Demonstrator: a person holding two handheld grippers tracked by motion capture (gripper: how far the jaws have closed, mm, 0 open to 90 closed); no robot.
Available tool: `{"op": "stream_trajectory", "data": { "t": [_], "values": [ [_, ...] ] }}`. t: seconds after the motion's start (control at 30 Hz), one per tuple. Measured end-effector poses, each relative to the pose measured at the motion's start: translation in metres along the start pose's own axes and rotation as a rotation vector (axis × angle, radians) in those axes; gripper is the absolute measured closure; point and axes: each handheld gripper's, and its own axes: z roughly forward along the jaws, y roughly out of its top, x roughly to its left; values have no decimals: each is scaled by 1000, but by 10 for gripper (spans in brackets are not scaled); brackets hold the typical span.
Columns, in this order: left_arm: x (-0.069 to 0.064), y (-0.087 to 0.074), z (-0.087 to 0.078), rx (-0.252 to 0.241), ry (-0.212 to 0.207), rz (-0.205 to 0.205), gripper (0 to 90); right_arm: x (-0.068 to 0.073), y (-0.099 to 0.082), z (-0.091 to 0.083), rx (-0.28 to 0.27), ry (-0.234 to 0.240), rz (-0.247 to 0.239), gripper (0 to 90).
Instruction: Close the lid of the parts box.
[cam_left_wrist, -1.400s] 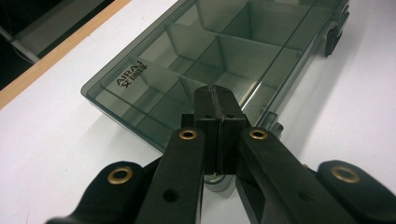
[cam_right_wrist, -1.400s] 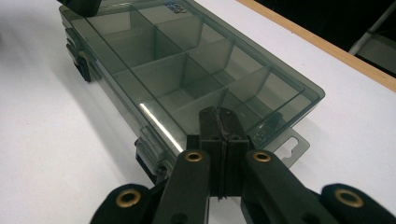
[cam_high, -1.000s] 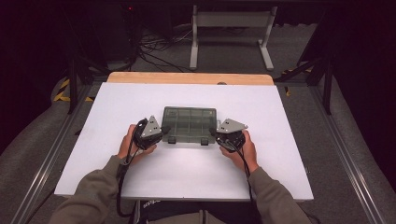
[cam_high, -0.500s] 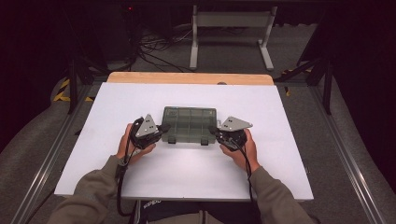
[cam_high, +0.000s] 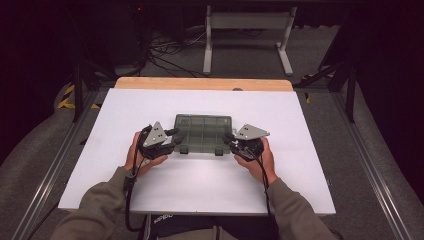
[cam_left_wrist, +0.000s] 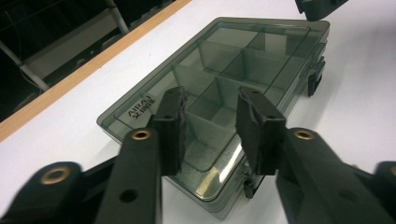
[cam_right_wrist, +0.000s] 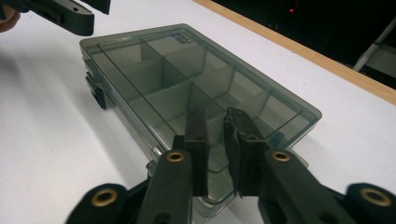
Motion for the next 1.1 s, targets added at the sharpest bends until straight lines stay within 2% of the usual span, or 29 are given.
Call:
{"op": "stream_trajectory", "data": {
  "t": [0.07, 0.13, 0.23, 0.33, 0.37, 0.4, 0.43, 0.5, 0.53, 0.6, 0.63, 0.73, 0.8, 0.83, 0.9, 0.97, 1.03, 1.1],
  "values": [
    [-1, 1, -1, 2, 13, 5, 545, 0, 1, 0, -17, 2, 1, 729],
    [-2, 1, -1, -2, 9, 8, 506, -1, 1, -1, -25, 1, 1, 693],
    [-5, 1, 0, -5, 12, 9, 420, 1, 1, 0, -16, -5, -3, 611],
    [-6, 1, 0, -10, 14, 9, 307, 3, 2, 1, -31, -21, 5, 454],
    [-7, 1, 1, -11, 9, 7, 307, 3, 2, 1, -31, -21, 5, 454],
    [-7, 0, 3, -6, -2, -3, 253, 4, 3, 1, -31, -31, 0, 404],
    [-7, 0, 4, -1, -4, 3, 213, 4, 3, 2, -33, -30, 1, 361],
    [-7, -1, 4, -22, -10, -17, 158, 2, 2, 3, -45, -58, 26, 243],
    [-7, -1, 5, -21, -4, -20, 147, 2, 2, 3, -48, -74, 31, 215],
    [-8, -2, 5, -20, -12, -18, 101, 1, 1, 4, -37, -107, 31, 158],
    [-10, -3, 7, -2, -16, 4, 93, 0, 0, 5, -29, -110, 37, 134],
    [-12, -2, 7, -17, -26, 1, 63, -1, 0, 5, -43, -102, 56, 119],
    [-15, -3, 8, -13, -29, 7, 65, 1, 1, 5, -30, -101, 34, 69],
    [-15, -2, 8, -2, -16, 21, 58, 2, 1, 5, -28, -103, 29, 67],
    [-16, -2, 7, -10, -24, 18, 58, 2, 1, 4, -32, -97, 27, 66],
    [-17, -1, 4, -15, -6, 30, 58, 2, 1, 3, -31, -99, 20, 63],
    [-17, 1, -3, -45, -5, 27, 58, 3, 1, 1, -26, -90, 21, 61],
    [-17, 2, -5, -54, -3, 24, 58, 4, 2, 0, -23, -95, 11, 61]
  ]
}}
